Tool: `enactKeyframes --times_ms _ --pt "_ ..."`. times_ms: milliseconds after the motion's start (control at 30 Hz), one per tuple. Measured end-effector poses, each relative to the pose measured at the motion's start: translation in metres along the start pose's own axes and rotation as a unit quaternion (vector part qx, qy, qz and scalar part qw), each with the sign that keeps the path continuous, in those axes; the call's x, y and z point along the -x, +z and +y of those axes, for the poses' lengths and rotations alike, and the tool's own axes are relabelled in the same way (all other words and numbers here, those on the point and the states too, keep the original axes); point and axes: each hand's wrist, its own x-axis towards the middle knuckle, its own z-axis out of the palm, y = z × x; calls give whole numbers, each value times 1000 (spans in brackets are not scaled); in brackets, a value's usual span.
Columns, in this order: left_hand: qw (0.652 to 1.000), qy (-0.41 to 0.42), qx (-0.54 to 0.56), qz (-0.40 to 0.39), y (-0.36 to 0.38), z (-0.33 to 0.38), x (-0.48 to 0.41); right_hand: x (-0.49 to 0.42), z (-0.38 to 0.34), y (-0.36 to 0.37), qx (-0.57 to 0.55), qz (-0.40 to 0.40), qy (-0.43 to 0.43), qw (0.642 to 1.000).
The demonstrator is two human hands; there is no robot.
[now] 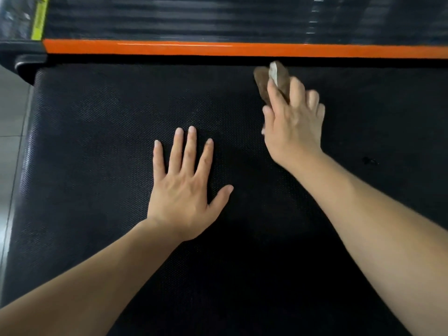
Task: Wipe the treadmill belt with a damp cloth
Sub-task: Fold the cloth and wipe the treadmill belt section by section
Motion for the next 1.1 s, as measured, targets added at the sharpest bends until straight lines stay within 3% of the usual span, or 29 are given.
enactKeyframes --times_ms 133,333,500,733,933,1100 --pt "1000 -2 -4 -2 -2 1 -1 37 15 -6 13 -18 -20 1000" --pt "1000 1 -12 -3 1 1 0 -40 10 1 -7 4 36 999" --pt "1000 -2 -11 -12 -1 1 0 38 31 -8 -11 1 -9 1000" --pt "995 -92 17 -35 2 38 -13 -34 3 0 -56 18 47 997" --pt "994 -100 14 -32 4 38 -13 17 30 3 -104 60 -120 985" --pt "995 -99 1 -26 6 38 -13 -48 27 12 -126 86 -60 986"
